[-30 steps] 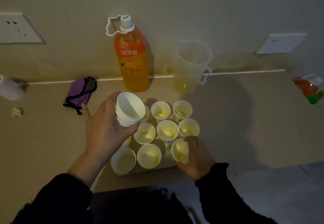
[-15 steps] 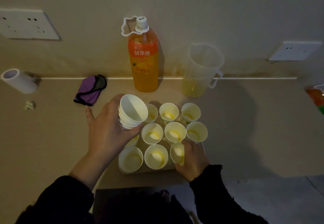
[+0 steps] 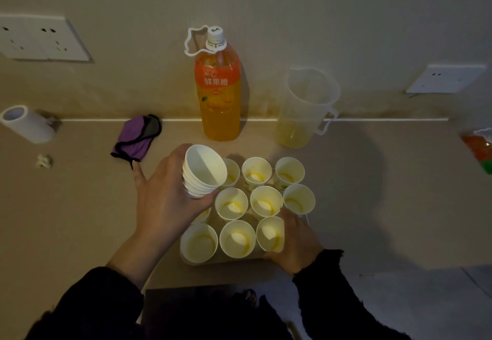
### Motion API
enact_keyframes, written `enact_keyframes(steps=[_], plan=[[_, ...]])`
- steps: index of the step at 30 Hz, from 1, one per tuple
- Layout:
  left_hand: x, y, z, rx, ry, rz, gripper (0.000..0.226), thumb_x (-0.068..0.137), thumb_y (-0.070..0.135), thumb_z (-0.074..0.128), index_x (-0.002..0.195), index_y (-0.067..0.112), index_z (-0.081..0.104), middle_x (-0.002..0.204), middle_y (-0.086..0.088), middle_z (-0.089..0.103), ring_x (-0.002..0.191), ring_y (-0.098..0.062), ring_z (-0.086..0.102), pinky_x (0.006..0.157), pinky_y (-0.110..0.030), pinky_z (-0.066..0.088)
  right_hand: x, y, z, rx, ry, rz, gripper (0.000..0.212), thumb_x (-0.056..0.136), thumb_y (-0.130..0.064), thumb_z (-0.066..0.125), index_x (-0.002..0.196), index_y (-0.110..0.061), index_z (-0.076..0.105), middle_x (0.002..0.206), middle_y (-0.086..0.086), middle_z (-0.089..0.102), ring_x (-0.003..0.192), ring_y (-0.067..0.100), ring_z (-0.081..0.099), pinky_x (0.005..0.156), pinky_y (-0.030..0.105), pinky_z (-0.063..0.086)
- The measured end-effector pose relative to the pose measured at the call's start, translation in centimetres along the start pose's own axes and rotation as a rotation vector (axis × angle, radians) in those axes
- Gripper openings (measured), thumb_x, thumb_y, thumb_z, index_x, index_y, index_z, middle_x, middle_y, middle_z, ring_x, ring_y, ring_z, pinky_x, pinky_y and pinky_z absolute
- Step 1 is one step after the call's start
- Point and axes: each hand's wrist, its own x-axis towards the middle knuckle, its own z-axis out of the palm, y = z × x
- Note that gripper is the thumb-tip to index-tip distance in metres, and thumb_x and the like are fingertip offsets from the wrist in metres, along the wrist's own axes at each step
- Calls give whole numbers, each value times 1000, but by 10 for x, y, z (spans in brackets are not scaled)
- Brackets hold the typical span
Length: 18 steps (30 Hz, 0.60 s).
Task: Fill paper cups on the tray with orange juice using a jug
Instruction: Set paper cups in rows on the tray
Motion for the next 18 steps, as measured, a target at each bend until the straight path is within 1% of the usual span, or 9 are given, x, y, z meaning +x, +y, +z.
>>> enact_keyframes(steps=[2, 4, 6, 8, 10, 12, 15, 16, 18], plan=[[1, 1, 2, -9, -1, 5, 81, 59, 72, 50, 127, 28, 43, 121, 10, 57, 116, -20, 53, 111, -63, 11, -1, 0, -15, 20, 10, 36, 103, 68, -42, 79, 146, -7, 21, 146, 10, 36, 134, 28, 34, 108, 33, 31], [2, 1, 5, -12, -2, 14, 78, 59, 67, 54, 126, 28, 43, 121, 9, 57, 116, -20, 53, 110, -65, 12, -3, -6, -33, 34, 62, 63, 96, 75, -37, 76, 147, -8, 20, 146, 9, 35, 134, 26, 34, 106, 29, 30], [3, 2, 8, -18, -21, 27, 76, 60, 62, 61, 127, 29, 43, 122, 10, 57, 117, -20, 53, 110, -64, 12, -4, -16, -49, 127, 202, 23, 83, 74, -32, 78, 141, -8, 34, 138, 7, 44, 128, 25, 41, 96, 27, 33], [1, 6, 10, -40, -60, 57, 77, 61, 62, 63, 128, 32, 41, 125, 11, 56, 119, -19, 52, 110, -63, 8, -4, -32, -65, 264, 331, -31, 72, 68, -36, 79, 129, -10, 50, 121, 2, 53, 115, 20, 50, 85, 22, 33], [-2, 13, 13, -58, -112, 115, 77, 60, 65, 58, 129, 36, 37, 126, 14, 54, 119, -17, 51, 110, -62, 9, -3, -53, -76, 429, 326, -39, 72, 61, -47, 70, 123, -15, 56, 111, -8, 53, 104, 10, 51, 82, 18, 34], [-8, 22, 14, -65, -167, 179, 76, 60, 67, 54, 128, 41, 33, 127, 16, 54, 120, -14, 51, 110, -61, 10, -1, -72, -80, 581, 306, -50, 71, 54, -53, 70, 115, -18, 61, 110, -13, 57, 101, 5, 53, 83, 15, 40], [-14, 27, 17, -83, -211, 220, 75, 59, 65, 49, 128, 43, 29, 124, 13, 57, 120, -16, 53, 111, -60, 8, 2, -84, -76, 591, 372, -126, 60, 47, -55, 73, 94, -18, 63, 112, -17, 58, 103, 2, 55, 84, 9, 41], [-15, 27, 18, -79, -211, 224, 75, 59, 63, 49, 128, 42, 29, 123, 12, 58, 119, -16, 54, 110, -61, 8, 2, -86, -76, 585, 368, -137, 59, 47, -53, 74, 93, -19, 61, 112, -18, 56, 102, 3, 56, 84, 12, 43], [-16, 24, 19, -49, -216, 230, 77, 58, 61, 50, 130, 40, 29, 123, 12, 58, 118, -17, 55, 110, -62, 9, 2, -87, -76, 559, 340, -140, 64, 47, -48, 76, 102, -19, 60, 112, -14, 58, 101, 9, 59, 86, 19, 47]])
